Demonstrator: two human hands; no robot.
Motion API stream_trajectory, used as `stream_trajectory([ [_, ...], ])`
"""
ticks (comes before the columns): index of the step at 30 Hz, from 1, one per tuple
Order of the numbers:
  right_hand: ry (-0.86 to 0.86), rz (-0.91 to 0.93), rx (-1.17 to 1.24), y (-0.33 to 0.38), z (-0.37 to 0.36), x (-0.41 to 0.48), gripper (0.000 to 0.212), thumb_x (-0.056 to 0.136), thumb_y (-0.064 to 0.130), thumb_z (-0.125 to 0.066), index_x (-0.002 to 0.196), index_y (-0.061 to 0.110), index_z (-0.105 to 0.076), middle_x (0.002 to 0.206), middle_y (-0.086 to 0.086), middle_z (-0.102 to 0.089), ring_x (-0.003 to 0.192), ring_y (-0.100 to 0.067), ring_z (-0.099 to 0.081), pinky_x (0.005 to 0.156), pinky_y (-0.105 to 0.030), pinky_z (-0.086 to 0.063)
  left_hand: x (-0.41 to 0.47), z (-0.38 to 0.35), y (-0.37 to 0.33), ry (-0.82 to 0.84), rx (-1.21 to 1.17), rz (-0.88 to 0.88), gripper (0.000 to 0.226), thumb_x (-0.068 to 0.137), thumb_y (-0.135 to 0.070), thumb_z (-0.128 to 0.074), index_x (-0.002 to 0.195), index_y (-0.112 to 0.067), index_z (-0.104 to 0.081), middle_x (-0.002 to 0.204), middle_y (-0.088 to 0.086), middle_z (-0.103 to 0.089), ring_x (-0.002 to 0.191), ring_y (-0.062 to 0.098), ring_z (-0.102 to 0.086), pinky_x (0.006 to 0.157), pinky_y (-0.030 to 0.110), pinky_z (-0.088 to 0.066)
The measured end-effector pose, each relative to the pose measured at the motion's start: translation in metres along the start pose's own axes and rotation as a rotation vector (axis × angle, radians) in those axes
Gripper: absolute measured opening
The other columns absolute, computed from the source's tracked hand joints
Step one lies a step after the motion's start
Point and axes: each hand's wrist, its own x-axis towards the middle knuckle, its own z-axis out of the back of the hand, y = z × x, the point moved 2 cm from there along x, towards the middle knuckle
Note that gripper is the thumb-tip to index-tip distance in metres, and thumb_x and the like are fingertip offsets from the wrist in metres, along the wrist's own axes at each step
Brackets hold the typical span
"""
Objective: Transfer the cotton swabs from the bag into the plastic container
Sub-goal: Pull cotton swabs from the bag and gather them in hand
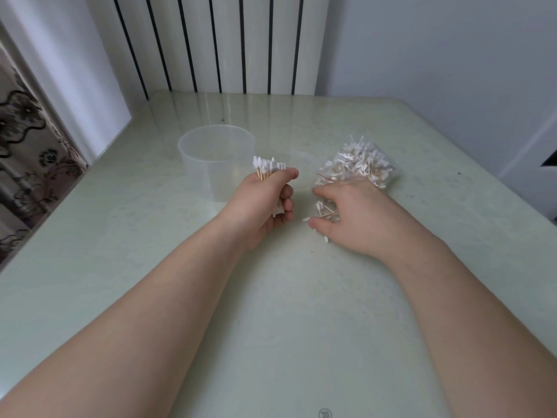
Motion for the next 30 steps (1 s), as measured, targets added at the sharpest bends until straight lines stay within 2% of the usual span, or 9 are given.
stream_trajectory([
  [4,0.042,0.056,-0.030,0.000,-0.005,0.003,0.024,0.087,0.039,-0.060,0.096,0.017,-0.062,0.088,0.002,-0.058,0.095,-0.025,-0.055,0.092,-0.032,-0.040,0.000,-0.001,0.000,0.023,0.017,-0.003,0.005,0.100,-0.018,-0.058,0.103,-0.014,-0.059,0.053,-0.006,-0.045,0.046,0.011,-0.044,0.051,0.025,-0.043],
  [6,0.027,0.045,0.038,-0.002,-0.004,0.003,0.019,0.085,0.029,-0.061,0.098,0.015,-0.066,0.087,0.001,-0.060,0.092,-0.024,-0.057,0.087,-0.032,-0.043,0.000,-0.001,0.001,0.027,0.023,-0.006,0.005,0.100,-0.018,-0.059,0.103,-0.014,-0.059,0.053,-0.006,-0.045,0.046,0.011,-0.044,0.051,0.025,-0.043],
  [9,-0.031,0.018,0.218,0.002,0.004,0.000,0.031,0.085,0.012,-0.061,0.114,0.018,-0.072,0.095,0.001,-0.068,0.083,-0.013,-0.057,0.078,-0.019,-0.041,0.000,-0.001,0.001,0.021,0.011,-0.012,0.006,0.100,-0.017,-0.059,0.104,-0.013,-0.059,0.053,-0.005,-0.046,0.045,0.011,-0.045,0.050,0.025,-0.043],
  [11,-0.103,0.010,0.231,0.005,0.010,-0.002,0.036,0.083,0.005,-0.059,0.113,0.019,-0.074,0.099,0.000,-0.071,0.081,-0.012,-0.059,0.078,-0.015,-0.039,0.001,0.000,0.001,0.013,0.004,-0.013,0.006,0.100,-0.017,-0.060,0.103,-0.013,-0.059,0.053,-0.005,-0.048,0.045,0.011,-0.045,0.050,0.024,-0.043],
  [14,-0.199,-0.073,0.167,0.003,0.017,-0.002,0.039,0.082,0.006,-0.055,0.113,0.021,-0.074,0.108,-0.002,-0.074,0.101,-0.020,-0.066,0.091,-0.025,-0.049,0.003,0.000,0.001,0.001,0.018,-0.020,0.005,0.100,-0.018,-0.060,0.101,-0.013,-0.059,0.054,-0.005,-0.049,0.045,0.011,-0.046,0.050,0.024,-0.043],
  [17,-0.184,-0.153,0.030,0.001,0.018,-0.004,0.044,0.078,0.005,-0.054,0.115,0.020,-0.071,0.108,-0.006,-0.072,0.105,-0.031,-0.065,0.087,-0.039,-0.055,0.004,0.000,0.003,0.003,0.041,-0.030,0.005,0.100,-0.018,-0.061,0.099,-0.014,-0.059,0.054,-0.005,-0.049,0.046,0.011,-0.046,0.050,0.025,-0.043],
  [20,-0.113,-0.151,-0.031,0.002,0.015,-0.006,0.047,0.076,0.003,-0.056,0.118,0.020,-0.066,0.107,-0.008,-0.069,0.104,-0.033,-0.063,0.083,-0.038,-0.054,0.004,-0.001,0.004,0.011,0.052,-0.036,0.005,0.100,-0.018,-0.061,0.098,-0.014,-0.059,0.055,-0.005,-0.049,0.046,0.012,-0.046,0.050,0.025,-0.044],
  [25,0.032,-0.157,-0.015,0.005,0.009,-0.004,0.051,0.079,0.006,-0.054,0.129,0.016,-0.058,0.127,-0.012,-0.055,0.117,-0.032,-0.055,0.095,-0.040,-0.049,0.004,-0.001,0.004,0.024,0.065,-0.042,0.007,0.100,-0.018,-0.060,0.095,-0.014,-0.059,0.054,-0.005,-0.049,0.047,0.012,-0.046,0.052,0.025,-0.044],
  [30,0.063,-0.179,-0.025,0.001,0.007,-0.004,0.042,0.077,0.011,-0.056,0.119,0.016,-0.062,0.119,-0.010,-0.048,0.110,-0.032,-0.057,0.090,-0.034,-0.049,0.004,-0.001,0.005,0.035,0.073,-0.042,0.007,0.100,-0.019,-0.060,0.095,-0.014,-0.060,0.055,-0.005,-0.050,0.048,0.013,-0.047,0.051,0.025,-0.045],
])
